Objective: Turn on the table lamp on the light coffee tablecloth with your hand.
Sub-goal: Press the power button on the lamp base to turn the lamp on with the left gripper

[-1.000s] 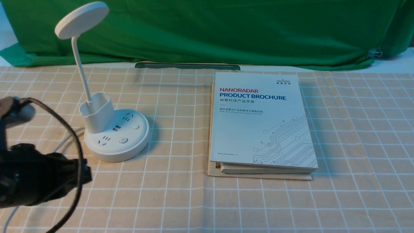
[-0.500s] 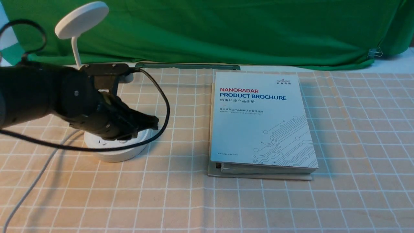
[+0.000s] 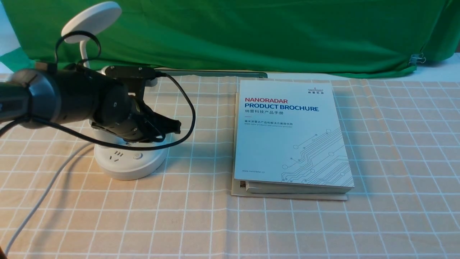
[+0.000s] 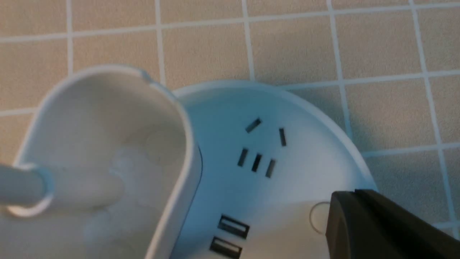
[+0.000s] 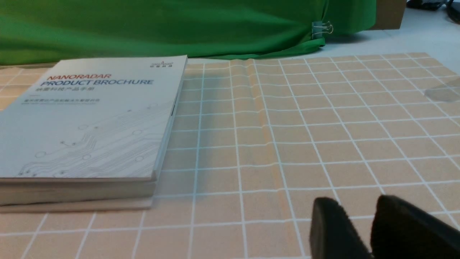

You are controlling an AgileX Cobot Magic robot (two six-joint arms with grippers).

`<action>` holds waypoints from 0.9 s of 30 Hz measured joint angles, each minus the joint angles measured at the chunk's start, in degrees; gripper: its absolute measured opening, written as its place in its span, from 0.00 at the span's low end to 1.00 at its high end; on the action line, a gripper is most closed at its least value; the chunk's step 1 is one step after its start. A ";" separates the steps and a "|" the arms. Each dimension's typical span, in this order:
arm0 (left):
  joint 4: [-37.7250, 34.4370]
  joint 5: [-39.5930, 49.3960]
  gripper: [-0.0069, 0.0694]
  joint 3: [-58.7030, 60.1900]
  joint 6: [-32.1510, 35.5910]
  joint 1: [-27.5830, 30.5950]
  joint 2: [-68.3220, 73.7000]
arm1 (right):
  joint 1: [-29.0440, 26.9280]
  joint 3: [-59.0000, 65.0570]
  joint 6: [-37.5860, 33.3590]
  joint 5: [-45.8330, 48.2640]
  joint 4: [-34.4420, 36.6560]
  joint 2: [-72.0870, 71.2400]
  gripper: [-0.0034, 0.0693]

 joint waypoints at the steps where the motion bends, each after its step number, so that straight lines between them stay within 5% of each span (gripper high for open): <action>1: 0.29 -0.90 0.12 -0.04 -0.04 0.00 0.00 | 0.00 0.00 0.00 0.00 0.00 0.00 0.37; 27: 1.64 -0.73 0.12 -0.11 -4.13 0.00 1.62 | 0.00 0.00 0.00 0.00 0.00 0.00 0.37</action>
